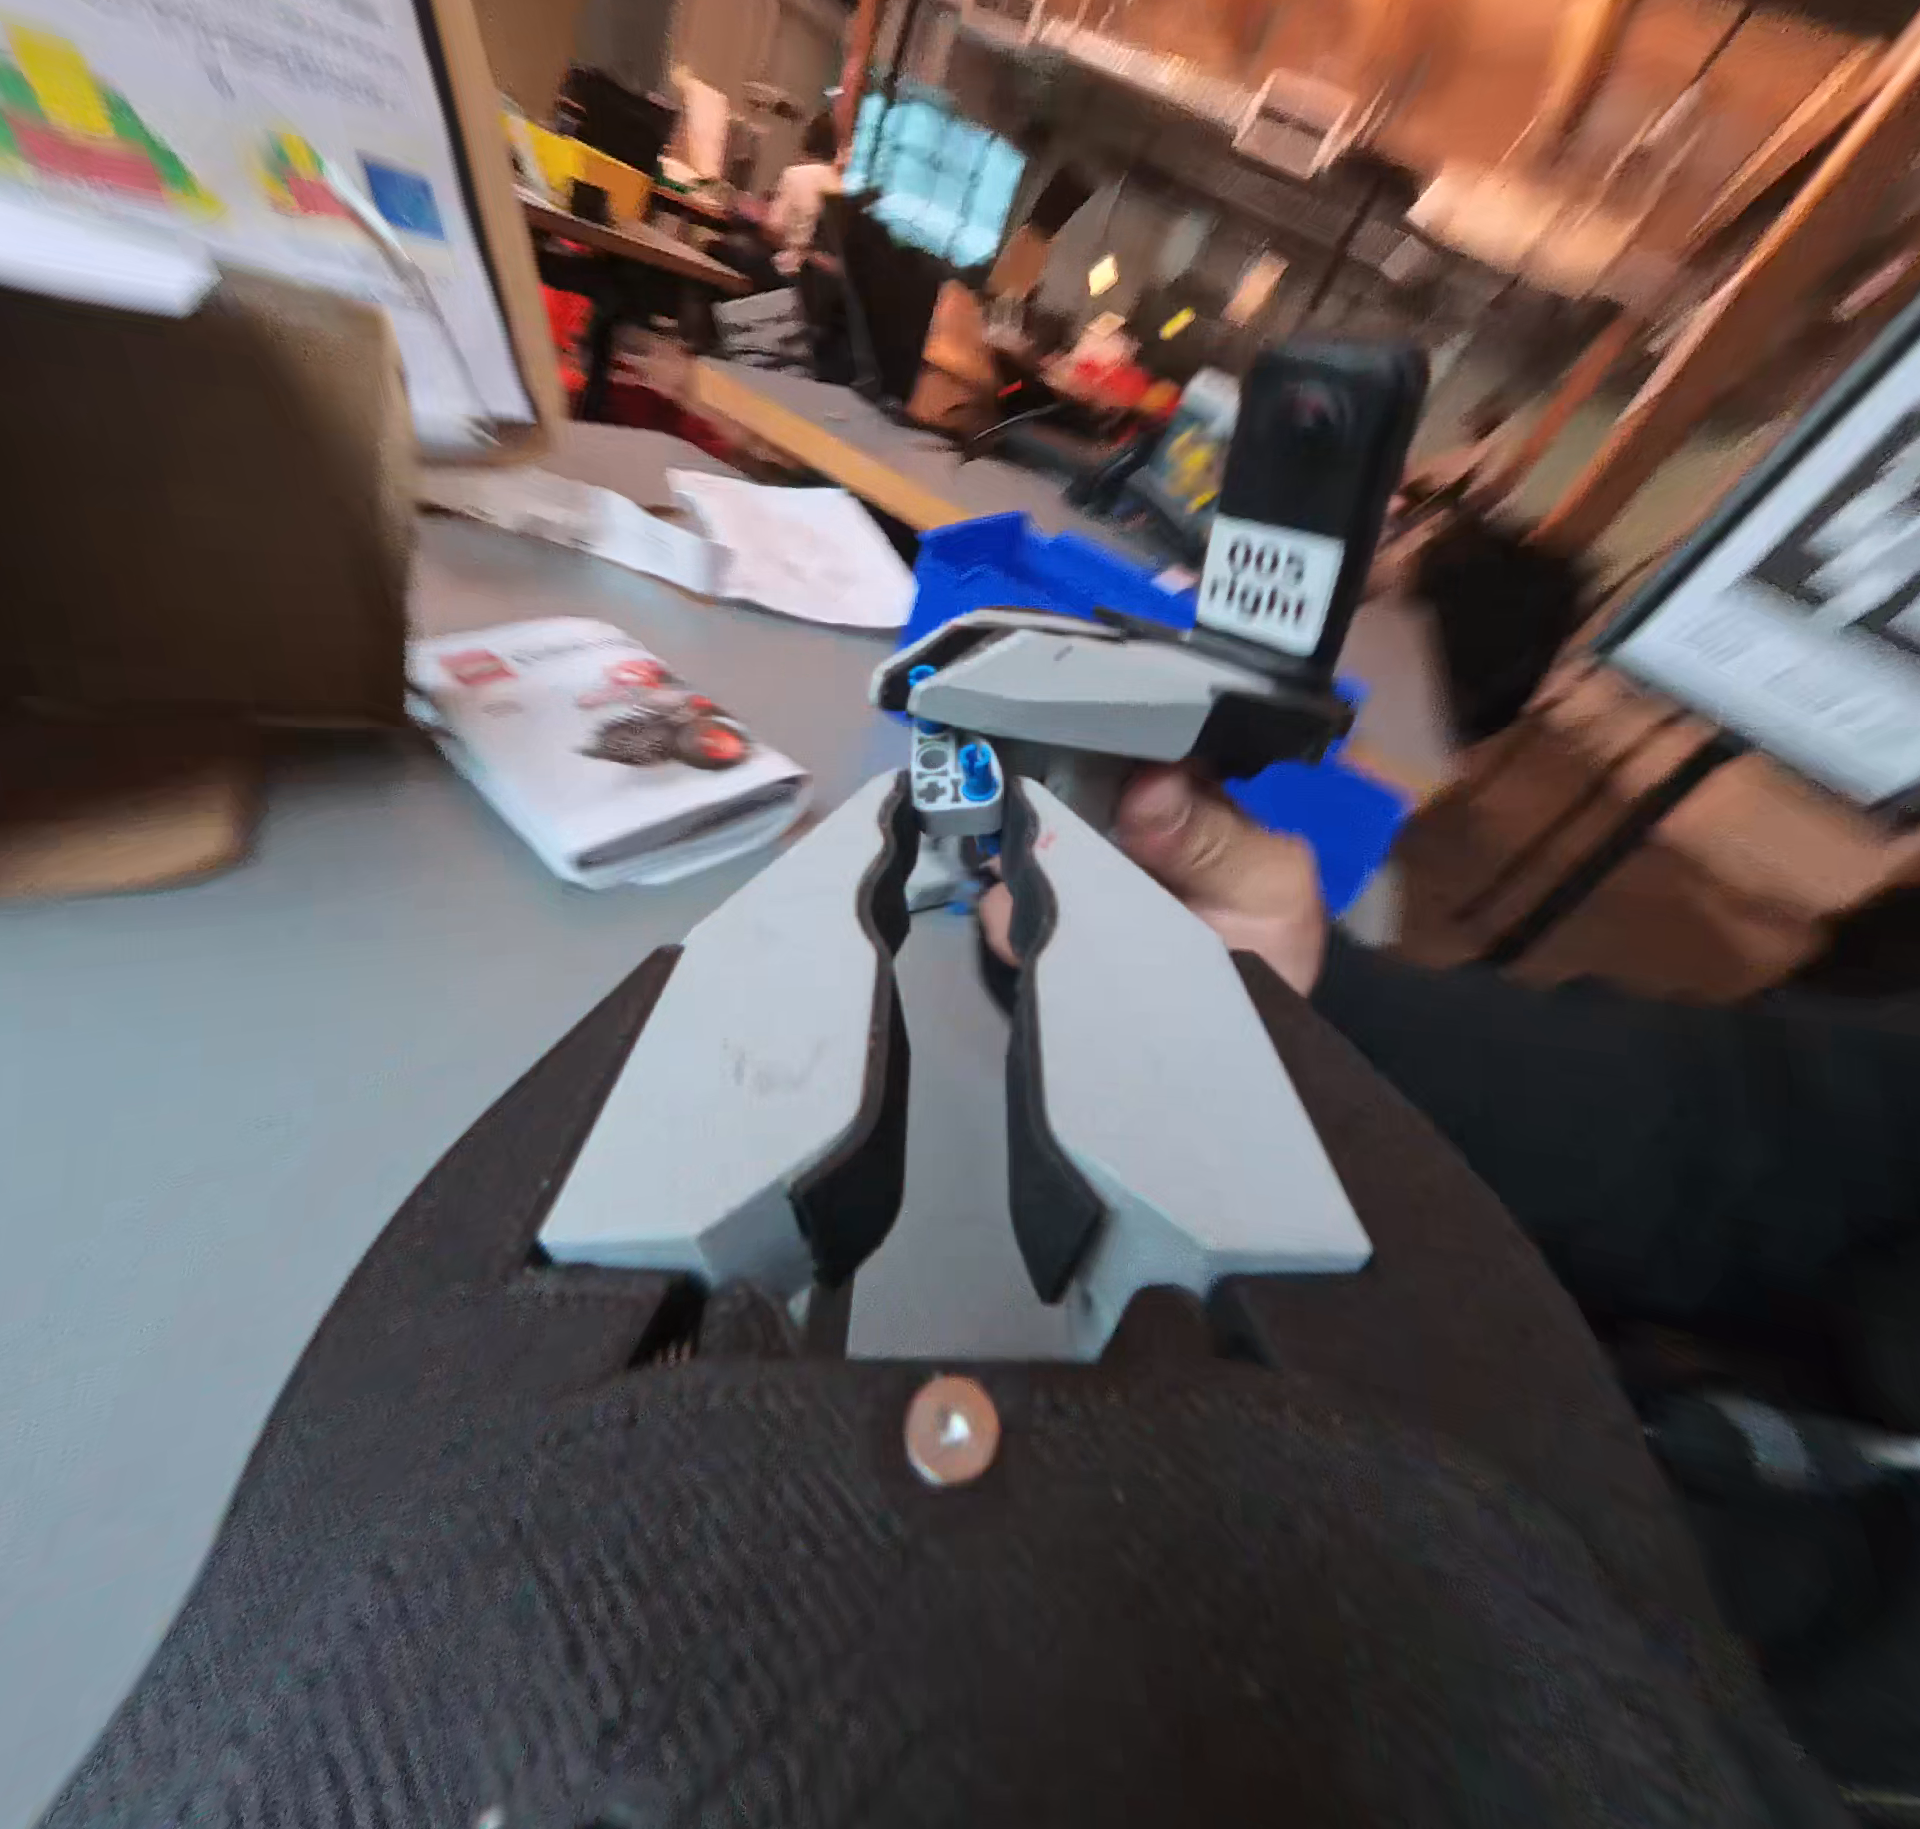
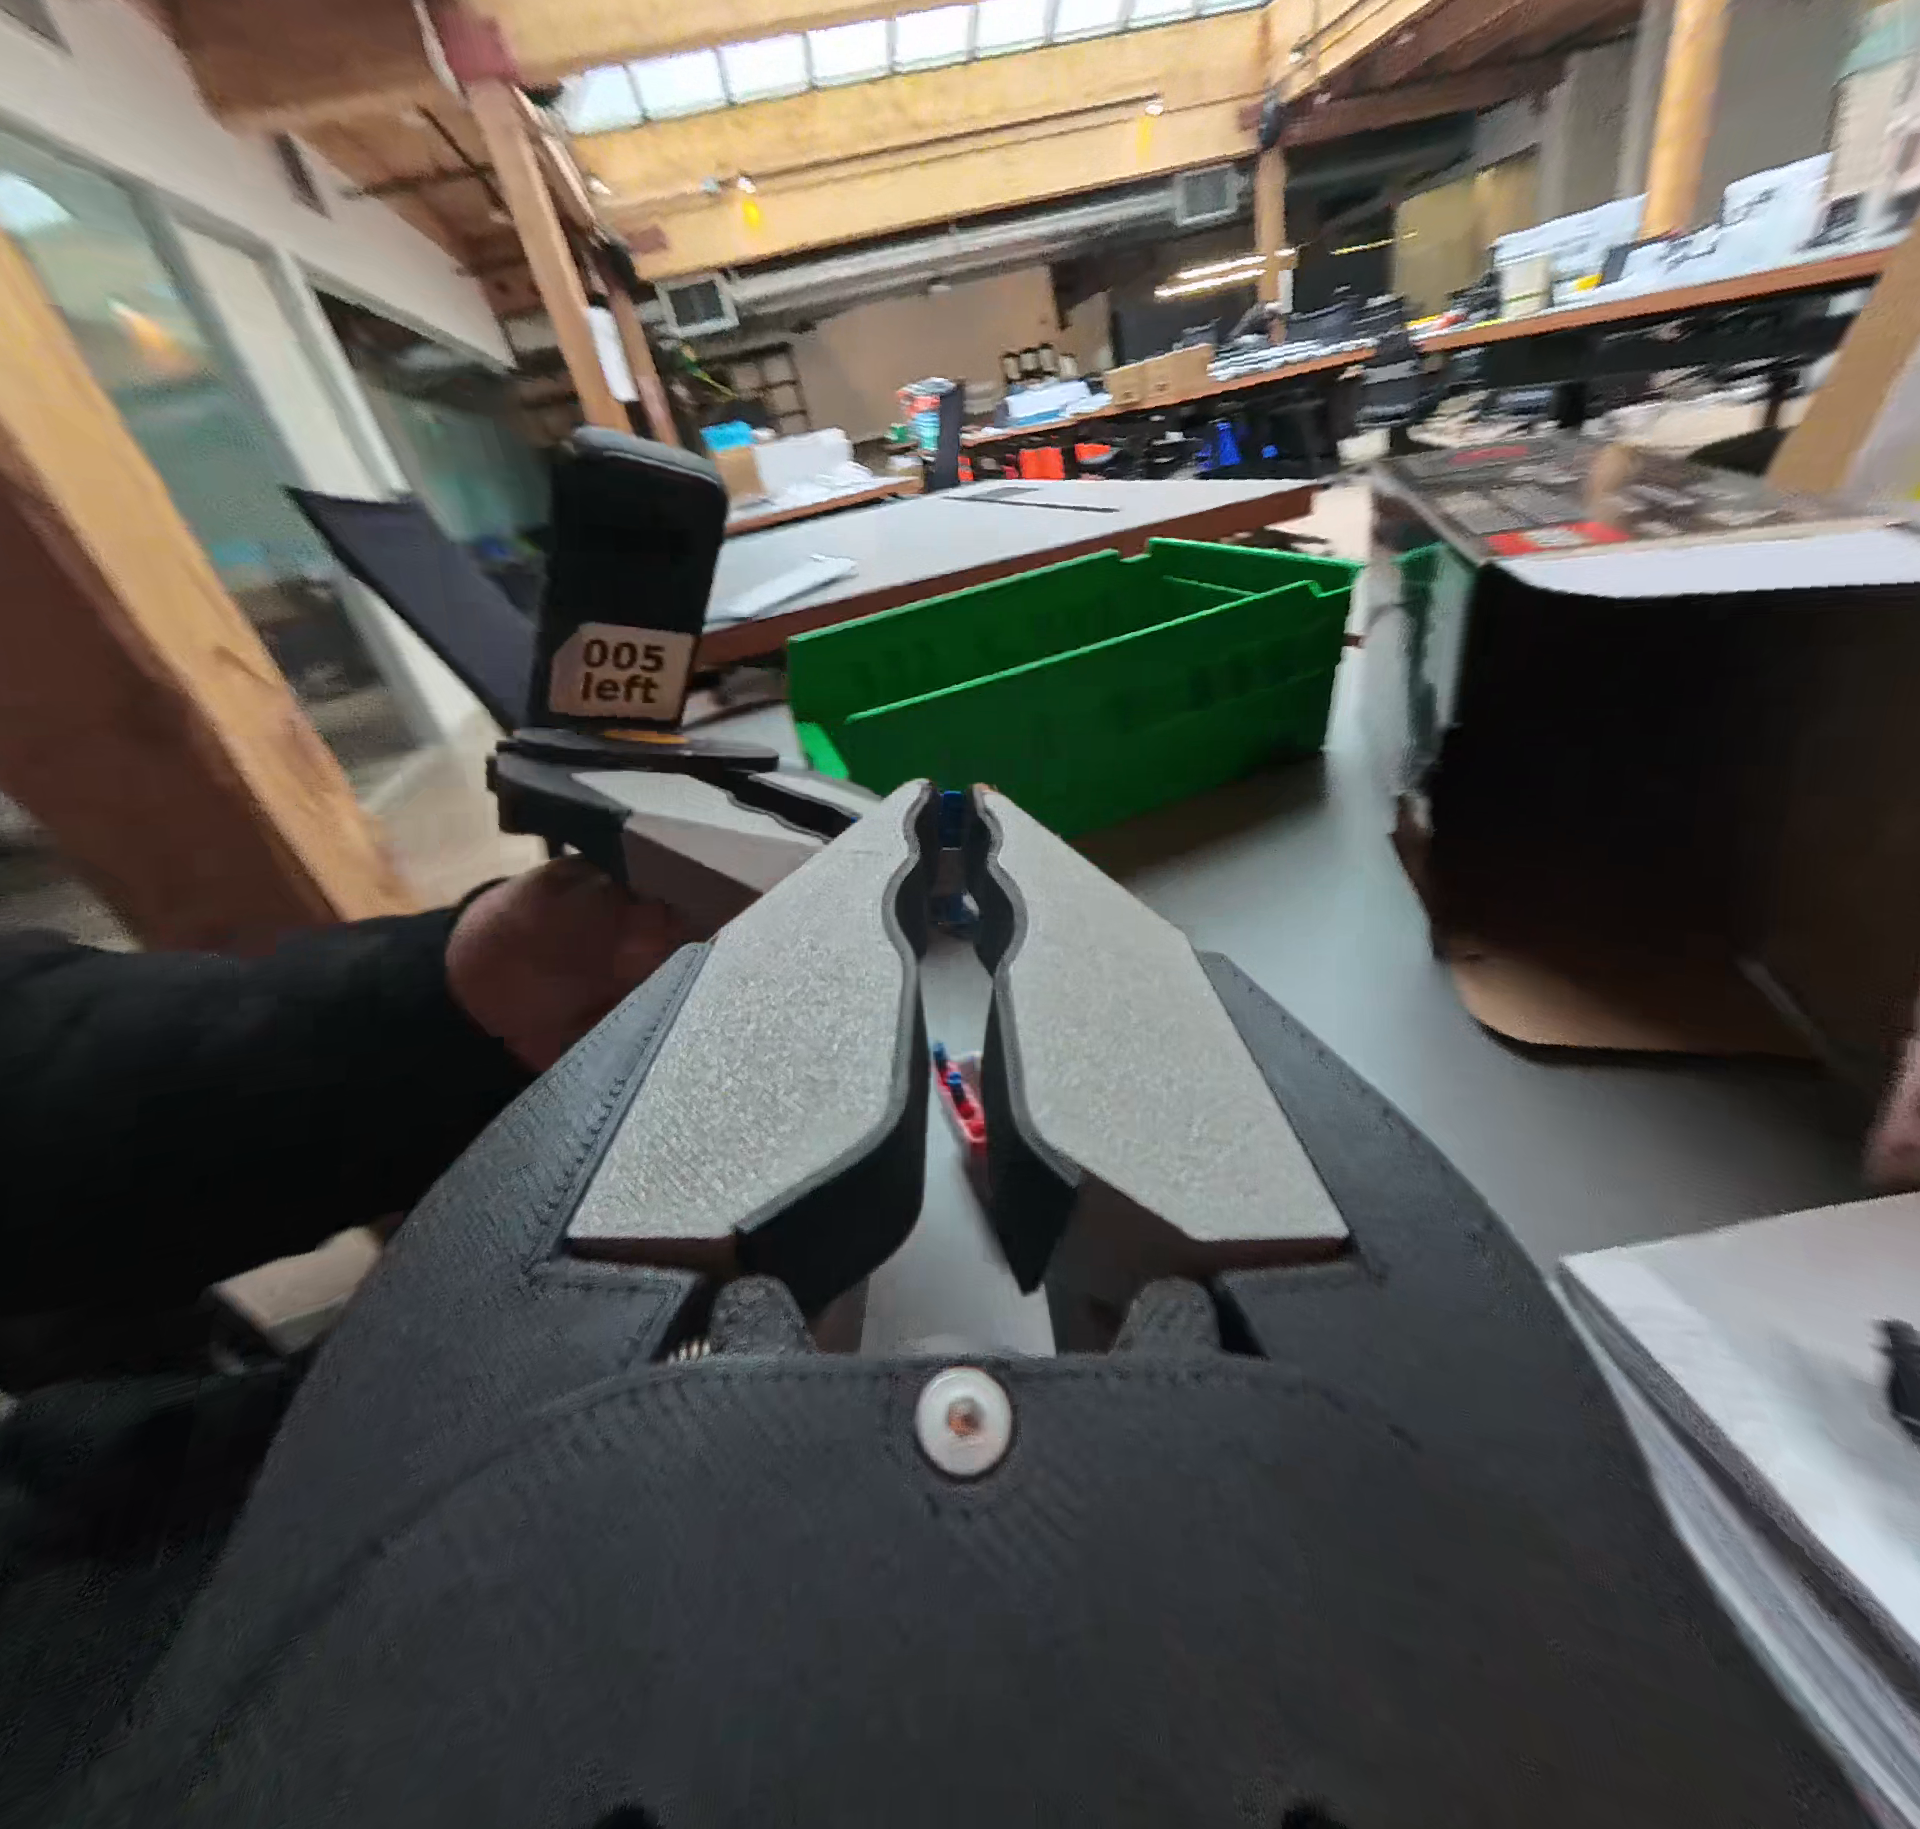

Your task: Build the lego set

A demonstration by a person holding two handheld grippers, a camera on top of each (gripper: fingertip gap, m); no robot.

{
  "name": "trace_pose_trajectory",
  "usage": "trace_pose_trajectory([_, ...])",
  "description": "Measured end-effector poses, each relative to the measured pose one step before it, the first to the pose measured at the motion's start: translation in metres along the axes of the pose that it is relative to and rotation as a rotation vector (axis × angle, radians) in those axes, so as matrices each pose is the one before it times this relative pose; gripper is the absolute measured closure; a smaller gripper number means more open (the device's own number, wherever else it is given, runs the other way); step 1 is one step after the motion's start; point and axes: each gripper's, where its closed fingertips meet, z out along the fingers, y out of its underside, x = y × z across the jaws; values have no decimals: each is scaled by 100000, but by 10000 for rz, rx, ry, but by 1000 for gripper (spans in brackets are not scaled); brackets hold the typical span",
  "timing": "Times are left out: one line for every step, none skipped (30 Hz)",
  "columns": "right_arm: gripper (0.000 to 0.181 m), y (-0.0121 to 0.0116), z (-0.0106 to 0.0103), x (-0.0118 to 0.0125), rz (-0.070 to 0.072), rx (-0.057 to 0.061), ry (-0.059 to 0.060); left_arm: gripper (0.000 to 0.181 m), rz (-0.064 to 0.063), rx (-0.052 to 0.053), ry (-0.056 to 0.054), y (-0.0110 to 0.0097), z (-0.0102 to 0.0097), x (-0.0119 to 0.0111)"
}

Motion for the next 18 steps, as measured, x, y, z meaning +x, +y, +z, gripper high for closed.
trace_pose_trajectory([181,215,89,278,-81,-127,347,167,-1056,304,545,47,38,-87])
trace_pose_trajectory([181,118,14,254,93,43,172,166,-785,359,371,62,128,-87])
trace_pose_trajectory([181,141,-9,164,124,-29,3,167,-678,241,278,77,119,-65])
trace_pose_trajectory([181,83,-43,164,86,-23,37,166,-273,89,119,63,58,-87])
trace_pose_trajectory([181,62,3,98,-11,-7,94,167,118,-62,-130,76,24,-192])
trace_pose_trajectory([181,-47,-22,9,67,19,-14,166,169,-17,-102,-10,-3,-59])
trace_pose_trajectory([181,-38,-32,36,22,49,45,166,19,31,-3,-37,28,40])
trace_pose_trajectory([181,123,-1,133,-43,-84,81,166,-86,30,-17,57,59,-71])
trace_pose_trajectory([181,105,29,89,-27,-33,63,166,-19,46,-34,103,47,-165])
trace_pose_trajectory([181,68,2,28,-37,-28,23,166,-137,80,60,35,-11,-45])
trace_pose_trajectory([181,24,10,1,-116,-26,62,167,-215,16,124,41,-17,10])
trace_pose_trajectory([181,-49,29,-100,-91,-5,-36,167,-102,-5,79,-27,-61,44])
trace_pose_trajectory([181,-93,59,-152,100,54,-216,167,103,-13,-47,-68,-81,57])
trace_pose_trajectory([181,-4,74,-190,287,64,-411,167,214,-102,-138,-48,-114,6])
trace_pose_trajectory([181,167,49,-98,484,-26,-514,167,116,-222,-130,20,-139,-47])
trace_pose_trajectory([181,280,77,43,613,-80,-432,167,-40,-318,-143,148,-141,-198])
trace_pose_trajectory([181,227,132,7,593,-7,-409,167,-81,-168,-41,58,-165,-171])
trace_pose_trajectory([181,390,51,240,528,-153,-209,167,-91,-103,-78,143,-150,-283])
